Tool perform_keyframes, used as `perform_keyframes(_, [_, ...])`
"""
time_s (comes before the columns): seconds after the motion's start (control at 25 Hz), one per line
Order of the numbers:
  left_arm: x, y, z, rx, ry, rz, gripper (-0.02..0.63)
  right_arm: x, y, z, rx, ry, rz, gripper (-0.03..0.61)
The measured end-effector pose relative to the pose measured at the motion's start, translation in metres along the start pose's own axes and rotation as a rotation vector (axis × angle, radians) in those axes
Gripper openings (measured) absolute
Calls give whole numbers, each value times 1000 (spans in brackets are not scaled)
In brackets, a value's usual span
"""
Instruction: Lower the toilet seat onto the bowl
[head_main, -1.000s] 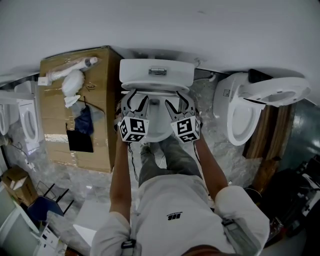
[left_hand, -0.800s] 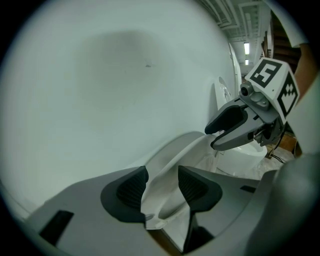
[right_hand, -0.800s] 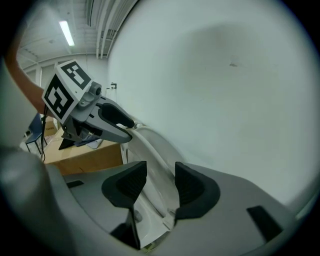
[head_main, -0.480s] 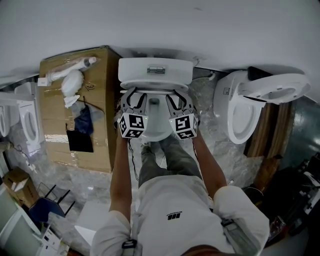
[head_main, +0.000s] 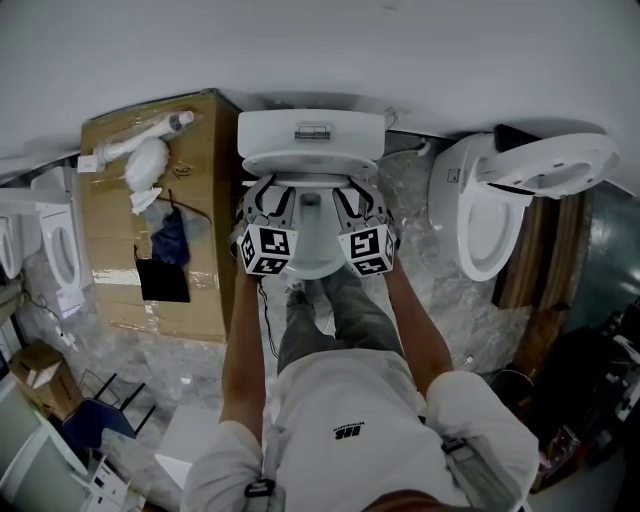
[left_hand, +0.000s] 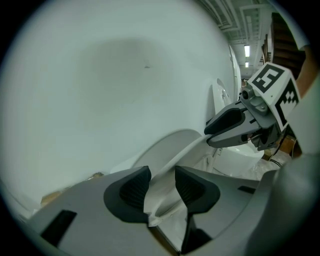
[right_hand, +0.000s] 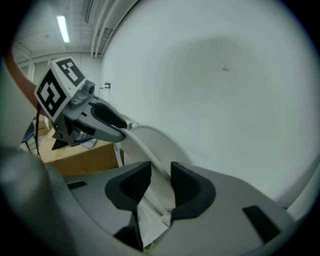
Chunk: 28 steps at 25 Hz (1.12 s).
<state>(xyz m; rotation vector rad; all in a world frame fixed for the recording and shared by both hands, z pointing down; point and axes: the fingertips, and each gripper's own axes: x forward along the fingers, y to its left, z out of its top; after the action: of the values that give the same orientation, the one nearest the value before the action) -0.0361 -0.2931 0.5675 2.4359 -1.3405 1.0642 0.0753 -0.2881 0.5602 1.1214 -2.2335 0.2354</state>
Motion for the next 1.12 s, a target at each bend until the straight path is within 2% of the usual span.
perform_keyframes(1.12, [-46,-40,-43,41,-33,-114,161,-40,49,-37,34,57,-60,133])
